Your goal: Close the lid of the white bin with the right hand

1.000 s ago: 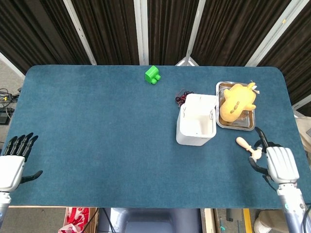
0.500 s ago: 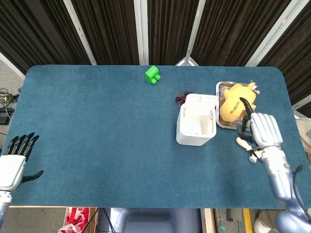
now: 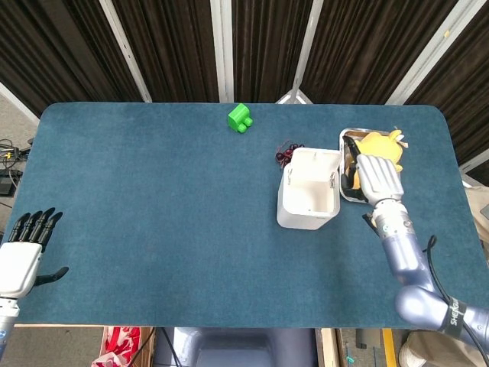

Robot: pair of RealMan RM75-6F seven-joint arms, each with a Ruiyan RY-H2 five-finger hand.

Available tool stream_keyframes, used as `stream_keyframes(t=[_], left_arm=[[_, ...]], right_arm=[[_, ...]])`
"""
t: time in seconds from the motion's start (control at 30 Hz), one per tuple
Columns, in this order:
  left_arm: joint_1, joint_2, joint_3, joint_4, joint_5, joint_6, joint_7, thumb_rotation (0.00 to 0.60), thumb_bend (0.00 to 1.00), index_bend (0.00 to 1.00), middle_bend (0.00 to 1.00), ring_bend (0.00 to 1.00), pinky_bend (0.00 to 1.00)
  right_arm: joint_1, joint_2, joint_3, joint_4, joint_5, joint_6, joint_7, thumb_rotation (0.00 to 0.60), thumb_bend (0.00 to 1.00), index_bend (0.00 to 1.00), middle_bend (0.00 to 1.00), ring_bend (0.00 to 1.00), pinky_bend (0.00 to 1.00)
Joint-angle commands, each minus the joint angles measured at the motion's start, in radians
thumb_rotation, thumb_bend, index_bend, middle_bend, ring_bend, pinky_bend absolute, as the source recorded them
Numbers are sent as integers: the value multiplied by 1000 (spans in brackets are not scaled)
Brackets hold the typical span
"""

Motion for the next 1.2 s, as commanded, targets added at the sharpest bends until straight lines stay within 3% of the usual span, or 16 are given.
stream_keyframes(t=[0.03, 0.53, 1.2], left_arm=[[0, 2, -1, 0, -2, 0, -7, 600, 0, 0, 0, 0, 0], [2, 10, 5, 1, 4, 0, -21, 600, 0, 0, 0, 0, 0], [-1, 11, 8, -6, 7, -4, -9, 600, 0, 0, 0, 0, 0]], right_arm=[[30, -20, -3, 12, 38, 12, -16, 600, 605, 0, 697, 751, 688], [93, -18, -37, -56, 146, 39, -53, 600, 679, 218, 756, 805, 735], [128, 116, -65, -262, 234, -13, -39, 600, 750, 229, 781, 829, 760]])
